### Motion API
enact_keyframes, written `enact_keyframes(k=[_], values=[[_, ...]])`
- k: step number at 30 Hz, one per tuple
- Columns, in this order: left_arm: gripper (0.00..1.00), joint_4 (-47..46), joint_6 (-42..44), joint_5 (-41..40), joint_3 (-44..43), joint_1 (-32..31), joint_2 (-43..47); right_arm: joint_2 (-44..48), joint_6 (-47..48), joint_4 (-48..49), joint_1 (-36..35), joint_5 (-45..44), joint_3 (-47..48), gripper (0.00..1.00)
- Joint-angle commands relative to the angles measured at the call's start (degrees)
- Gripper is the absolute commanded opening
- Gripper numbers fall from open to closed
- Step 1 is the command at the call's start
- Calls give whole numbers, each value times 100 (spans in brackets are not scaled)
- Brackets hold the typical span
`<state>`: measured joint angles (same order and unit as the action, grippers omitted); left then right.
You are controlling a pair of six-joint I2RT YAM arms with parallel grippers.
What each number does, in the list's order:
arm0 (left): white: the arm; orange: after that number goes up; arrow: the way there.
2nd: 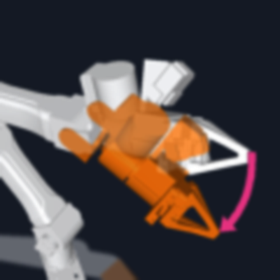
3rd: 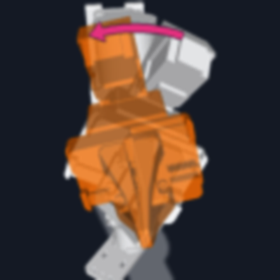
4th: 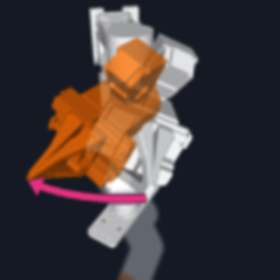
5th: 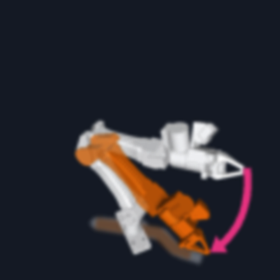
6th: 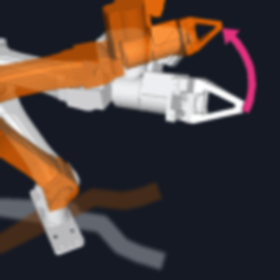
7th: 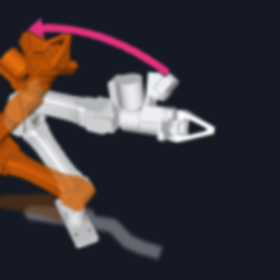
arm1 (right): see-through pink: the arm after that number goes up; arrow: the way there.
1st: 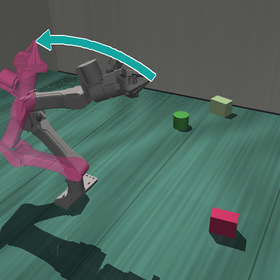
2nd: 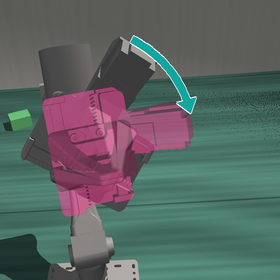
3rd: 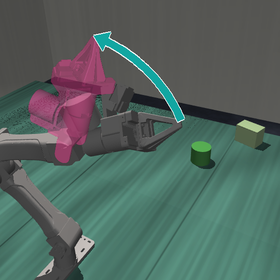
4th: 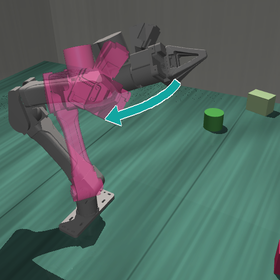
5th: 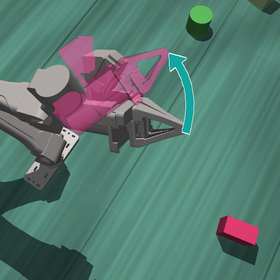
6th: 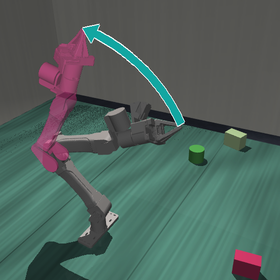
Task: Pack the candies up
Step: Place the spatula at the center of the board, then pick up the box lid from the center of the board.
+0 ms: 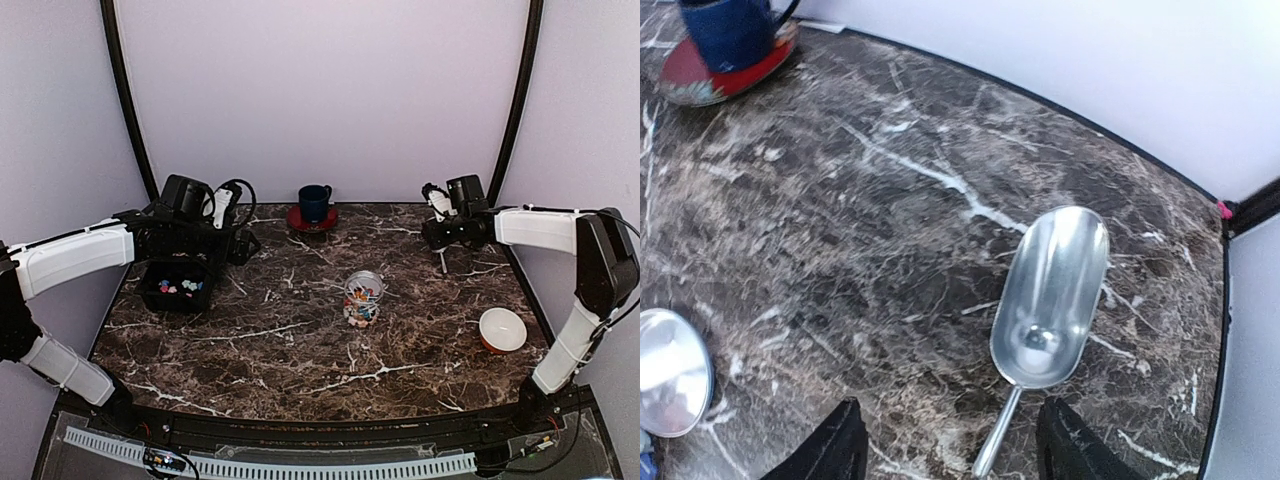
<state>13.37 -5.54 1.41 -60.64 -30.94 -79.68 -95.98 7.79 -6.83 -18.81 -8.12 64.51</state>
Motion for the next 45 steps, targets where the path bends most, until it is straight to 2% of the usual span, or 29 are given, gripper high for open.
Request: enact_keyframes(k=[1, 5, 14, 29, 45], values=[[99, -71, 77, -23, 52, -13, 182, -5, -112, -190, -122, 870, 114, 59], [99, -63, 97, 12, 40, -8, 164, -273, -550, -339, -275, 1623, 506, 59], [99, -60, 115, 49, 41, -5, 122, -1221, -1704, -556, -420, 2917, 1151, 49], [99, -52, 121, 78, 32, -8, 119, -2105, -1950, -964, -444, 3573, 1485, 41], [99, -39, 126, 99, 25, -4, 41, -2412, -1885, -1221, -441, 3883, 1437, 30]])
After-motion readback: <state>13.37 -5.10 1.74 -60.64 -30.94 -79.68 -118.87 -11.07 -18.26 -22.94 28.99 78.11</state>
